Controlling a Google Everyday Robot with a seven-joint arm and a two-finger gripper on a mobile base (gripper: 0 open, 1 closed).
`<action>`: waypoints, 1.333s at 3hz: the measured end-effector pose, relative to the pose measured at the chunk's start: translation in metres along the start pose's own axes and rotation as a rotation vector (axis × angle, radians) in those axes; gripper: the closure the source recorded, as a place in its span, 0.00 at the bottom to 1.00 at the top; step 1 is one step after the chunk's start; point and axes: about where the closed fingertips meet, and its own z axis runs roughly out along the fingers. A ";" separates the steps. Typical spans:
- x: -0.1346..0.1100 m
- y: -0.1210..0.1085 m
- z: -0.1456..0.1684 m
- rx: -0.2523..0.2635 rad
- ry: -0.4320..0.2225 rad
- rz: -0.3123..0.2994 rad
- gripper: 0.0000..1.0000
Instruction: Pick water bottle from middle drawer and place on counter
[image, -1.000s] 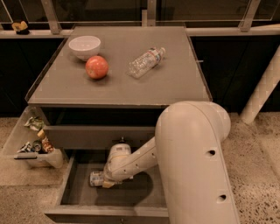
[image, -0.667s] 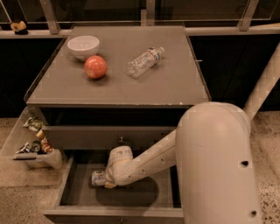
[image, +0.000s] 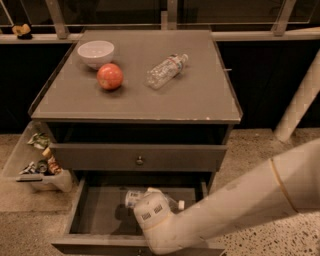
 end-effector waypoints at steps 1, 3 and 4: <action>-0.008 -0.005 -0.030 0.083 0.006 0.015 1.00; 0.000 -0.020 -0.046 0.099 0.006 0.039 1.00; 0.036 -0.034 -0.094 0.121 0.020 0.079 1.00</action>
Offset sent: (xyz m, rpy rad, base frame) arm -0.0123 0.0004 0.0284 -0.0130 -0.0758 -0.0365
